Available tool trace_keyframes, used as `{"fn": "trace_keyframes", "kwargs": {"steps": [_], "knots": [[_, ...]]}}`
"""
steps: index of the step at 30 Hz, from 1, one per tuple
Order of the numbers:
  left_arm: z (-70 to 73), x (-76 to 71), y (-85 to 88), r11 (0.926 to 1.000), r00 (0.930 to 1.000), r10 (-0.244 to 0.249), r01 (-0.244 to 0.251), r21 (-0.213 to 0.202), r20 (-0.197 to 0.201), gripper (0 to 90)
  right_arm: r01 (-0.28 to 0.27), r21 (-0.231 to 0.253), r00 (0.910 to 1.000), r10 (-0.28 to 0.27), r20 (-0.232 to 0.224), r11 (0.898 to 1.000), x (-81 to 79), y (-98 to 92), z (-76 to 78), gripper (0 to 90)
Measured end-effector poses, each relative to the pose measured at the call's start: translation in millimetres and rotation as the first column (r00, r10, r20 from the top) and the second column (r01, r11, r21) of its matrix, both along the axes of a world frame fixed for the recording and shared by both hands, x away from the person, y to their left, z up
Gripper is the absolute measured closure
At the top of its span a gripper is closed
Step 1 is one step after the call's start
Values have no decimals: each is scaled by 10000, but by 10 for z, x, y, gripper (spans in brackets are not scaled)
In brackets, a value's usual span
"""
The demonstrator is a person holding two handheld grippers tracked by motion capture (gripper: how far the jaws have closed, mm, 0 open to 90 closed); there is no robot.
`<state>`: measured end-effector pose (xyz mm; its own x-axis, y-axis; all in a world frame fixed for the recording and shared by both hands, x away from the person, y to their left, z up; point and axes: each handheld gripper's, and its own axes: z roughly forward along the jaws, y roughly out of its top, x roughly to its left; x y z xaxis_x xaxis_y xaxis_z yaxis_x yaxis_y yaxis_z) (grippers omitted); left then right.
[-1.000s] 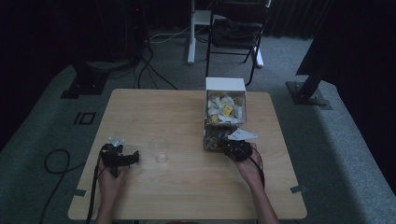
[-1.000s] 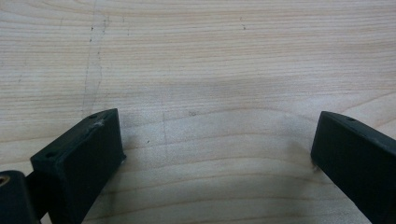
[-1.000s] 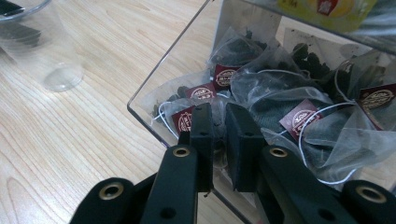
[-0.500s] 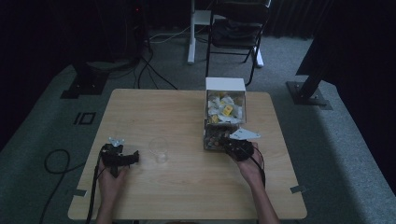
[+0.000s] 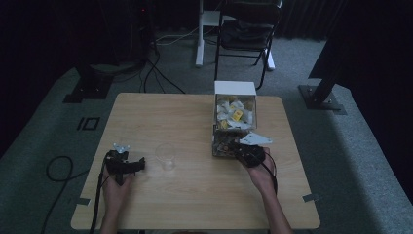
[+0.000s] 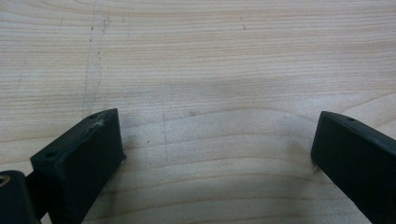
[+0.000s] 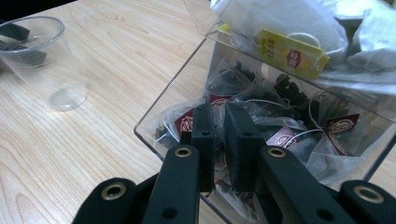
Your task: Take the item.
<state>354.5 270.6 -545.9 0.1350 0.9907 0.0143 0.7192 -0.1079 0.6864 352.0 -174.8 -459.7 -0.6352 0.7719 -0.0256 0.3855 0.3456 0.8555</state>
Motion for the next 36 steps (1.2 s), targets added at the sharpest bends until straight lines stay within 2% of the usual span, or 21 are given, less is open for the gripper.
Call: {"fn": "trace_keyframes", "kwargs": {"steps": [36], "knots": [[0,0,0,10000,10000,0,0,4,-5,28,-192,14,9990,191,410,9998,-34,93,199,834]]}}
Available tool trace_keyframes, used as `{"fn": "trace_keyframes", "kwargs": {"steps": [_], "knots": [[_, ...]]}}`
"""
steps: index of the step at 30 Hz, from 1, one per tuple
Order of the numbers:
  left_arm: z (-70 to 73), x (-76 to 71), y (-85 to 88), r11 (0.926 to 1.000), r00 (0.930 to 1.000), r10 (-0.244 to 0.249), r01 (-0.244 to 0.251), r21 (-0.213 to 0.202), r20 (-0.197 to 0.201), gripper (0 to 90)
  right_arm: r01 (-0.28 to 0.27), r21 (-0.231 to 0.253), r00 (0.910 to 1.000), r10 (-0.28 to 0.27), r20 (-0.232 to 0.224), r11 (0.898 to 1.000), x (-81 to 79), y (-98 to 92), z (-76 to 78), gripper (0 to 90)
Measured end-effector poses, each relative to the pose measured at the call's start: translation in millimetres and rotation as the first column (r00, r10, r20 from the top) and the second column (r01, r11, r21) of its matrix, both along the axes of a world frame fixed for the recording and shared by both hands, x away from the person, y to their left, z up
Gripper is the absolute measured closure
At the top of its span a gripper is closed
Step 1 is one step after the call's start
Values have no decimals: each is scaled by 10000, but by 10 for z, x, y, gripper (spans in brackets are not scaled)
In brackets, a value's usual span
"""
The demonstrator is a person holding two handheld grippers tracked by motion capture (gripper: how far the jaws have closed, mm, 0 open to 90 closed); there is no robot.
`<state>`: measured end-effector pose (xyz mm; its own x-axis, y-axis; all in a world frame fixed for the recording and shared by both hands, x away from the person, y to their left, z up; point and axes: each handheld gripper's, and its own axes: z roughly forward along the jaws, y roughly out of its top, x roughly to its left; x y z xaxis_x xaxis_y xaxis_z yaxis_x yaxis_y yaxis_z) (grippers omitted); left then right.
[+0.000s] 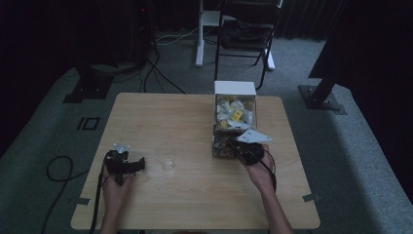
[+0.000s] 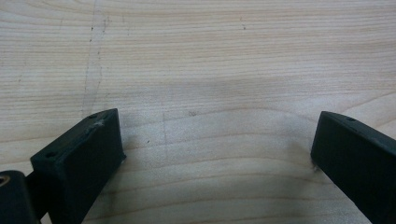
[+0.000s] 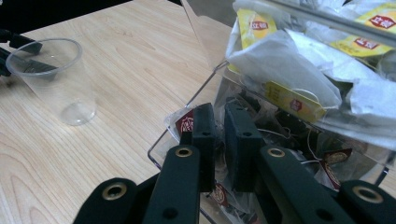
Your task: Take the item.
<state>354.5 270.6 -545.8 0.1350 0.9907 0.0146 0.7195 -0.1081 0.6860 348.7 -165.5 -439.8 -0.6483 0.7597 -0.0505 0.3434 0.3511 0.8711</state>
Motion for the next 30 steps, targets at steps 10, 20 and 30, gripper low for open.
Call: {"fn": "trace_keyframes", "kwargs": {"steps": [10,20,30], "knots": [[0,0,0,10000,10000,4,-4,-6,4,28,-174,40,9998,173,79,9998,-10,79,43,835],[0,0,0,10000,10000,-1,1,1,1,29,-458,-8,9988,458,199,9990,-11,172,93,835],[0,0,0,10000,10000,2,-2,-1,0,28,-661,-35,9974,661,278,9978,-12,256,123,836]]}}
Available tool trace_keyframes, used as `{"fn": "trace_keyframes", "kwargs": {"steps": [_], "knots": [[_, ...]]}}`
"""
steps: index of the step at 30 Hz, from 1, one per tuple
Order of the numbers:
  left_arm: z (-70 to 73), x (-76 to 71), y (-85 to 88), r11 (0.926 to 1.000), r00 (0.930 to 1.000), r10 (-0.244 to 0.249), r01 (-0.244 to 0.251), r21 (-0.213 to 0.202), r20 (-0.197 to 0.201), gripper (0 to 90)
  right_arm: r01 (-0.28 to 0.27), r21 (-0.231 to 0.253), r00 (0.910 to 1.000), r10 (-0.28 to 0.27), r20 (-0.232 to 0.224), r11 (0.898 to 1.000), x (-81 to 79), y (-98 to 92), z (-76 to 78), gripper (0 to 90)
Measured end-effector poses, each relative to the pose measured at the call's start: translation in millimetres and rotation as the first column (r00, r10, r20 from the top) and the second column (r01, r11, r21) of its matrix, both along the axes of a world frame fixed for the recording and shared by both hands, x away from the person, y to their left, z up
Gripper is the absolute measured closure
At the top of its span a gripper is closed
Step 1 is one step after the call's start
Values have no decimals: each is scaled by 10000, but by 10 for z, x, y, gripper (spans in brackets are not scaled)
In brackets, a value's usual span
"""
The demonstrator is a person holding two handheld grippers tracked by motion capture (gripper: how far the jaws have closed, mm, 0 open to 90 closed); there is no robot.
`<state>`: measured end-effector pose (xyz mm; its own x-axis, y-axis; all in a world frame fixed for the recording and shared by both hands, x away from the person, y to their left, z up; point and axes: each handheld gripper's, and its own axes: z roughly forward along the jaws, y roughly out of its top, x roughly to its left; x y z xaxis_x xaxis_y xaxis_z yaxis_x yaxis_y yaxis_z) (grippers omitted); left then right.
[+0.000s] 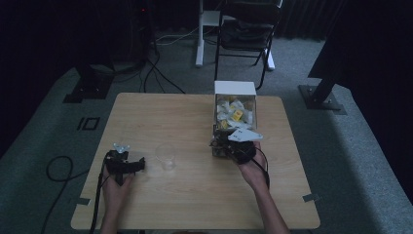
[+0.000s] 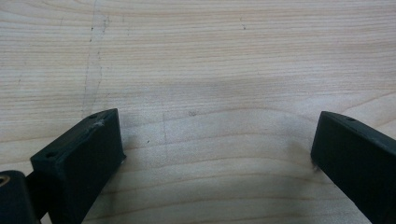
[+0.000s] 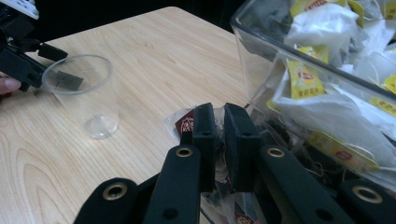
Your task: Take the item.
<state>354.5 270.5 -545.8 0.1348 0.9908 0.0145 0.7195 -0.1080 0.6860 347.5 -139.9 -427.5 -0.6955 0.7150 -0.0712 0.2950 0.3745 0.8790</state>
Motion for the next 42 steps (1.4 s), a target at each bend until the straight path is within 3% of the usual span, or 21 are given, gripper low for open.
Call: {"fn": "trace_keyframes", "kwargs": {"steps": [42], "knots": [[2,-1,1,10000,10000,-13,13,4,-29,28,-882,176,9959,878,195,9960,-11,415,162,837]]}}
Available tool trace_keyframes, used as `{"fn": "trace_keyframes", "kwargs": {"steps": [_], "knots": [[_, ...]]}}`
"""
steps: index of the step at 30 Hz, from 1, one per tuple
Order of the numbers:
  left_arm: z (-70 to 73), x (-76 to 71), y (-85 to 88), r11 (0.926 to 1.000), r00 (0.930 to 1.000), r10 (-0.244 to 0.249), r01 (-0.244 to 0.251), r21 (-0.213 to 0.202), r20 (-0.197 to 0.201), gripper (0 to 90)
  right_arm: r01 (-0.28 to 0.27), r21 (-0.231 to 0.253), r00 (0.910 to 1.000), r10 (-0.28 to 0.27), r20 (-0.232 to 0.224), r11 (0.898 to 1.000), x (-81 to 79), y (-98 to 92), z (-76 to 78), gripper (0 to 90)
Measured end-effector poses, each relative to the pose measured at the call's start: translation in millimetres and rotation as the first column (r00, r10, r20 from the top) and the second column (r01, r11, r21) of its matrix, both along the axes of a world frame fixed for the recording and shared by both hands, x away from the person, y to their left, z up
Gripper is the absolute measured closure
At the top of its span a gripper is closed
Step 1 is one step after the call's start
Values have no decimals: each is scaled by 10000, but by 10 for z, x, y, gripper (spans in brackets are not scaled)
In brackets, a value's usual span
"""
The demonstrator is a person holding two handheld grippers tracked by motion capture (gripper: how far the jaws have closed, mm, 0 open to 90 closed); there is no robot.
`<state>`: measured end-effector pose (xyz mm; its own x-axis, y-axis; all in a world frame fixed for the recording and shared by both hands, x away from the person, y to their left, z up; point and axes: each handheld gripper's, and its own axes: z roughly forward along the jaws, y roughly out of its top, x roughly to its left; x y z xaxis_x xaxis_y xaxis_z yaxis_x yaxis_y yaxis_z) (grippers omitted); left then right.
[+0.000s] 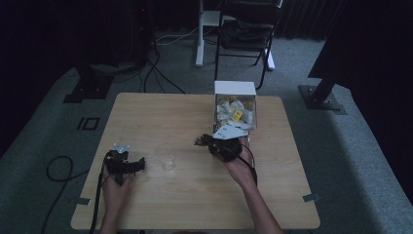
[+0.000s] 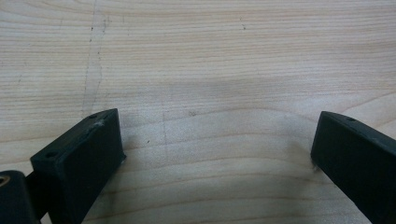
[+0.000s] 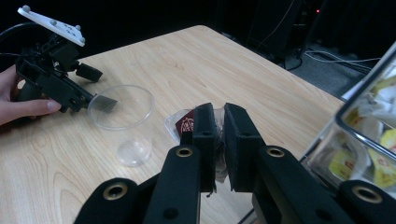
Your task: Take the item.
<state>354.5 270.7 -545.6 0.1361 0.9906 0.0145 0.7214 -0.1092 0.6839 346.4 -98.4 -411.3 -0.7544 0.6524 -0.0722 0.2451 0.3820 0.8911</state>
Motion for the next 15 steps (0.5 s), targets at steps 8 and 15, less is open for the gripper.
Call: {"fn": "trace_keyframes", "kwargs": {"steps": [8,15], "knots": [[-1,0,-1,10000,10000,11,-11,-9,18,28,-165,58,9999,165,-16,9998,7,95,9,838],[-2,1,-2,10000,10000,20,-20,-22,30,28,-263,151,9997,262,31,9995,22,154,47,838]]}}
